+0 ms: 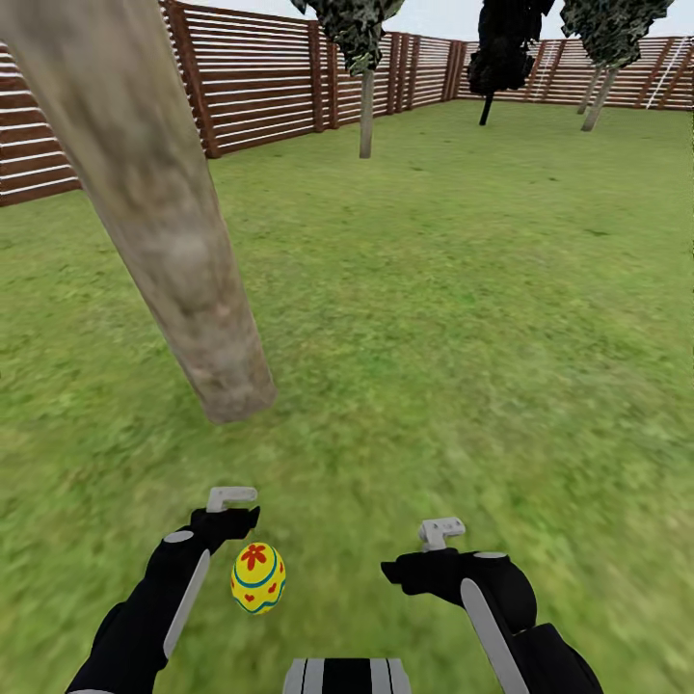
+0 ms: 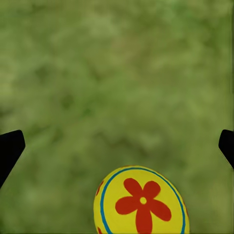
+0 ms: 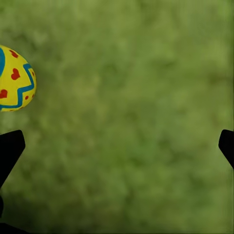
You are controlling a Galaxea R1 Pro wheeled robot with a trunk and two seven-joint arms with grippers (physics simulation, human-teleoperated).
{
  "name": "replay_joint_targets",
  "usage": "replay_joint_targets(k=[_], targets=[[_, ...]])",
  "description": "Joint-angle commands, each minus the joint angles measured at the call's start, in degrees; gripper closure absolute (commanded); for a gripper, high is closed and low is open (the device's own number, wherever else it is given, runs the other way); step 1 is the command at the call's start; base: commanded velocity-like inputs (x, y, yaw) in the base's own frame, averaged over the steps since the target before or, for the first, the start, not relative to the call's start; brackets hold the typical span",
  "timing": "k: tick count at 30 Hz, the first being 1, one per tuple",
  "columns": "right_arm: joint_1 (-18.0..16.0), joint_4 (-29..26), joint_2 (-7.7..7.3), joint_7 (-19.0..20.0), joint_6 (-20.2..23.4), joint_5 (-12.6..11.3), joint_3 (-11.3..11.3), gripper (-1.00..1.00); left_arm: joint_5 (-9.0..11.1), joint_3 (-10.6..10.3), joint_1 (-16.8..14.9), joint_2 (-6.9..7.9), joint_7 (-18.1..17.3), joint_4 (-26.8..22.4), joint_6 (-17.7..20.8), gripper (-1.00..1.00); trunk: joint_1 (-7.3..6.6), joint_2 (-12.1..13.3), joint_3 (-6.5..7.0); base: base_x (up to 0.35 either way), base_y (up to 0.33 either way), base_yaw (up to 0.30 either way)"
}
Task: Take the three Easter eggs out of the wicker basket on the lawn in the garden, then place them on the lawn next to a single tree (choose any tree) so that all three eggs are next to the same tree and none are left in the basket.
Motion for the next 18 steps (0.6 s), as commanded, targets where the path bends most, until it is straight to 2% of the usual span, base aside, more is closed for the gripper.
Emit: replay_joint_targets(k=[1, 18], targets=[[0.0, 0.0, 0.01, -0.4, 0.2, -0.4, 0.0, -1.00, 0.0, 0.0, 0.0, 0.01, 0.0, 0.0, 0.3, -1.00, -0.03, 0.0, 0.19, 0.000, 0.000, 0.000], [0.0, 0.0, -0.08, -0.4, 0.2, -0.3, -0.1, -1.00, -0.1, 0.1, 0.0, -0.03, 0.1, 0.5, 0.0, -1.00, -0.47, 0.2, 3.95, 0.000, 0.000, 0.000]])
